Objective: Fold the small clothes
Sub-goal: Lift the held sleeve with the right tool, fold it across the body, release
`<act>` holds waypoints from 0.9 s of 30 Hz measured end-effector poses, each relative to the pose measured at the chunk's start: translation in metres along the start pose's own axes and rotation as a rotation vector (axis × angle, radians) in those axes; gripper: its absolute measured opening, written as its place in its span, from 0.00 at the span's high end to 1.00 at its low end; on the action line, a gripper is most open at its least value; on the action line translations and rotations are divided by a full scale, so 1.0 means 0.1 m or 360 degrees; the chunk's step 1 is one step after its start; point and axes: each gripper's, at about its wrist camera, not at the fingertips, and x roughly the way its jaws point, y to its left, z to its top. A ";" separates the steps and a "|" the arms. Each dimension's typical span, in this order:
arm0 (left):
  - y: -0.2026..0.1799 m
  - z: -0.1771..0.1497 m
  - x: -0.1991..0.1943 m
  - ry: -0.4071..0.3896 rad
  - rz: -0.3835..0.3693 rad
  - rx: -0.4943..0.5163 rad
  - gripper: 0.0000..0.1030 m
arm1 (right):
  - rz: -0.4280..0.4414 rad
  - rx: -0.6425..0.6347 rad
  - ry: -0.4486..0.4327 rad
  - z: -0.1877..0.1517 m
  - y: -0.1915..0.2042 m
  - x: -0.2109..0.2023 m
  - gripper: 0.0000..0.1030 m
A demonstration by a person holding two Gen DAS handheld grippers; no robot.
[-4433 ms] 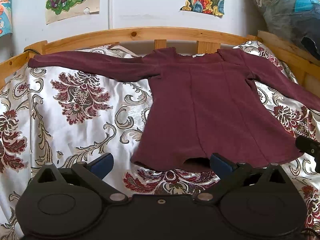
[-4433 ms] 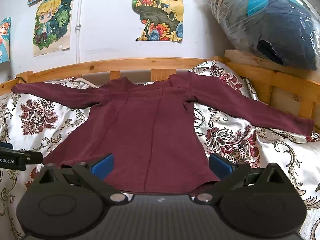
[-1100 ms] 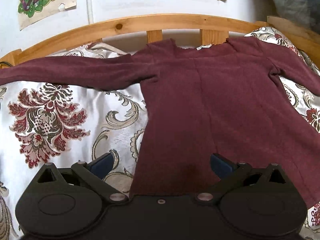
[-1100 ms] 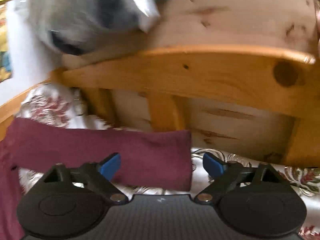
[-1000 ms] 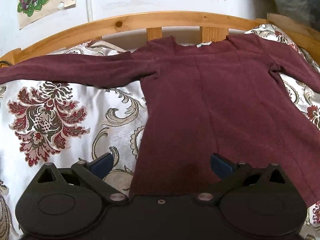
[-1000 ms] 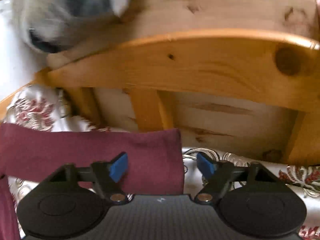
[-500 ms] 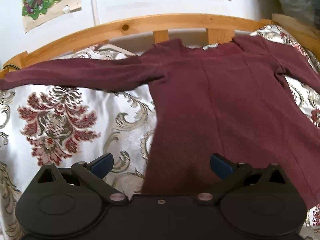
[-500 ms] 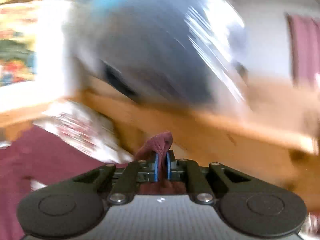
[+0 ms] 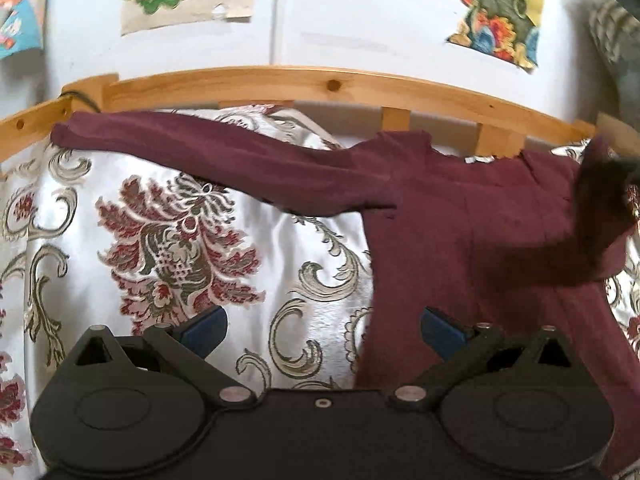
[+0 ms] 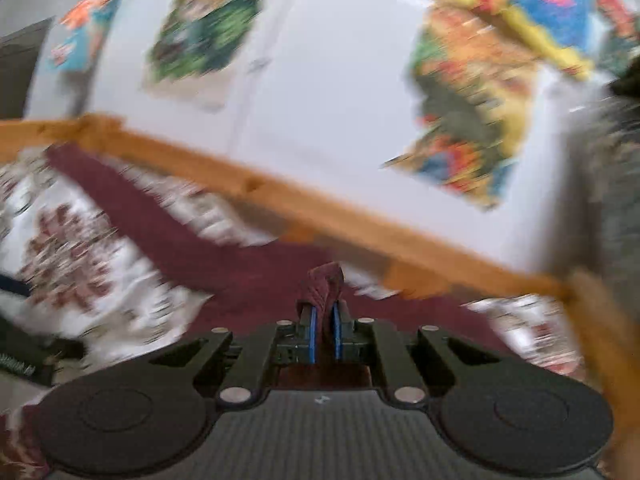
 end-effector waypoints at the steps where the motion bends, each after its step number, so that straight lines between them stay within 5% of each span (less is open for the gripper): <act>1: 0.03 -0.01 0.01 0.0002 -0.0001 -0.0016 0.01 | 0.0060 0.0007 0.0037 -0.04 0.07 0.09 0.90; 4: 0.10 -0.06 0.08 0.0039 -0.0015 -0.0051 0.01 | 0.0231 0.0054 0.0152 -0.18 0.20 0.27 0.87; 8: 0.14 -0.09 0.18 0.0067 -0.0066 -0.0088 0.01 | 0.0382 0.0189 0.0230 -0.35 0.17 0.27 0.39; 12: 0.13 -0.12 0.19 -0.0001 -0.0186 -0.0123 0.01 | 0.0370 0.0288 0.0188 -0.48 -0.14 0.07 0.14; 20: -0.36 0.04 0.51 -0.0043 -0.0342 0.0026 0.01 | -0.0061 0.0404 0.0249 -0.74 -1.23 0.21 0.11; 27: -0.49 -0.05 0.85 0.0089 -0.0410 0.0144 0.01 | -0.0111 0.0662 0.0323 -0.66 -2.07 1.05 0.22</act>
